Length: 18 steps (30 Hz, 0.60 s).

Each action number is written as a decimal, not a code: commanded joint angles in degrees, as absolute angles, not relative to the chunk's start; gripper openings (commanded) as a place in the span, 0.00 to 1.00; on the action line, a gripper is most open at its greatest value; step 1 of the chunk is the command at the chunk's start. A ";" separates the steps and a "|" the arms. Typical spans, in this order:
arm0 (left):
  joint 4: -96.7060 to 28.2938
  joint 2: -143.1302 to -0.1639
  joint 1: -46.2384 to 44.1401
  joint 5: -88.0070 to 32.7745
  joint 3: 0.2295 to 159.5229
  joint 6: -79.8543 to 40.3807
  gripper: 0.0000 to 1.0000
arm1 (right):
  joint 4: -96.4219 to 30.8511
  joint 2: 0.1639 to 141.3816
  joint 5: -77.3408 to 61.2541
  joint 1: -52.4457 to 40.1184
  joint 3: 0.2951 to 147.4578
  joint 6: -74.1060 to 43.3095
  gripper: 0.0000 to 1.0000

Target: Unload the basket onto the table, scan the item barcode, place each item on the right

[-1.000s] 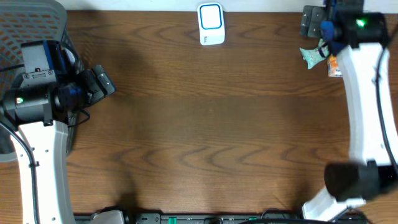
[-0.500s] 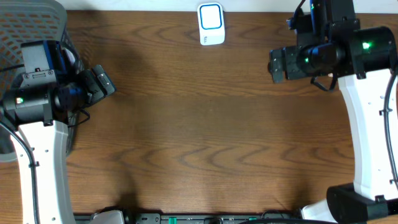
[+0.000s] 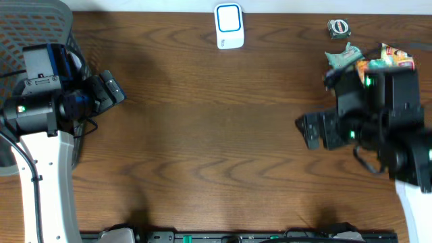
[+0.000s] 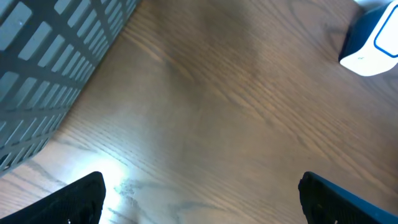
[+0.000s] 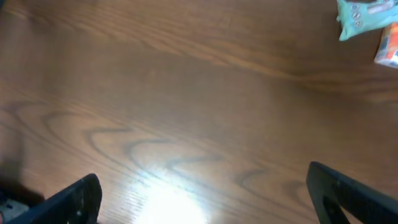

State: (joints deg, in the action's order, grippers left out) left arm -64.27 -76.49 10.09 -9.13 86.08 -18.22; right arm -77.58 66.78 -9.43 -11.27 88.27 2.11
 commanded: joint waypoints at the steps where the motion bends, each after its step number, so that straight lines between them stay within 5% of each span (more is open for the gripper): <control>1: -64.45 -76.62 10.33 -9.43 87.33 -18.31 0.98 | -77.38 62.89 -10.04 -11.33 83.07 1.30 0.99; 18: -64.45 -76.62 10.33 -9.43 87.33 -18.28 0.98 | -93.25 61.01 -11.70 -11.33 79.05 -4.86 0.99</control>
State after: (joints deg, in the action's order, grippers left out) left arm -64.29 -76.49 10.09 -9.13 86.08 -18.22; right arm -93.17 61.10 -10.94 -11.27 79.31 -3.14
